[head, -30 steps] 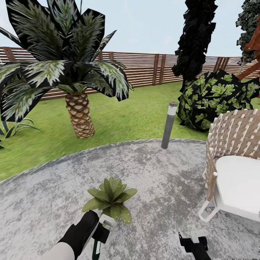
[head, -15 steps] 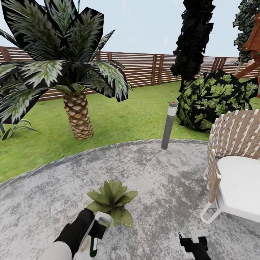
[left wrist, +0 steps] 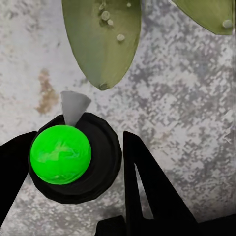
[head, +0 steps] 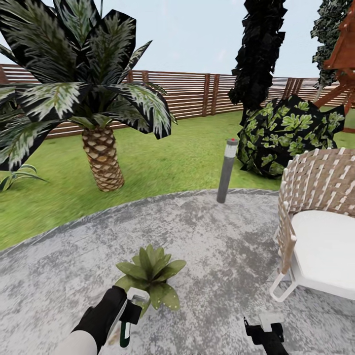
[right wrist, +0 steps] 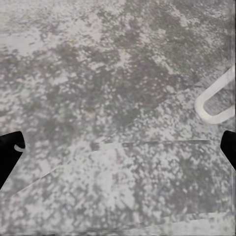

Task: Pick up the pesticide atomizer in the garden and spray insectifuge to fully cover both potted plants in the garden.

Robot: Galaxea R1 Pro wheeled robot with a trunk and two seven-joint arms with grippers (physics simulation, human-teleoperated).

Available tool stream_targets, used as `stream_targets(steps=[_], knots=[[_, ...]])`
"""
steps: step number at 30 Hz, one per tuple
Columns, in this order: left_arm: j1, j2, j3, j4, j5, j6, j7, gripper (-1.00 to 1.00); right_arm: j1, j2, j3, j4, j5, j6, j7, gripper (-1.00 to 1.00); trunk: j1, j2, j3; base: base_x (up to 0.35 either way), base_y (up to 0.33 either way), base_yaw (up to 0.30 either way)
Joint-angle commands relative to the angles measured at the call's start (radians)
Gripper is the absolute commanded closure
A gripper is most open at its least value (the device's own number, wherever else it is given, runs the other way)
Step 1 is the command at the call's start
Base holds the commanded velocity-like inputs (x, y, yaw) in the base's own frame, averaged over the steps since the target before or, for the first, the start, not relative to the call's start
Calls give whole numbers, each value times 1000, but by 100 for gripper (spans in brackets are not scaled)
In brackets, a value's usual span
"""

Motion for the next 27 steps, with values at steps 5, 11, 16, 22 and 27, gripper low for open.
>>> stream_targets(steps=[5,11,16,22,27], knots=[[0,-3,-1,-2,-8,4,-8,100,-1,0,9,1,-7,-3,-3,-100,0,0,-1,-83,151,-245],[0,-6,0,-7,-8,4,-8,100,0,0,9,1,-7,-3,-3,-100,0,0,-1,8,13,-32],[0,-5,1,-10,-9,4,-8,100,-1,0,9,1,-7,-3,-3,-100,0,0,-1,154,0,0],[-7,-4,2,-15,-1,14,-19,100,0,0,9,1,-7,-3,-3,-100,0,0,-1,10,0,0],[-28,-9,-1,-17,-3,105,-28,100,-1,7,9,1,-7,-3,-3,-100,0,0,-1,0,0,0]])
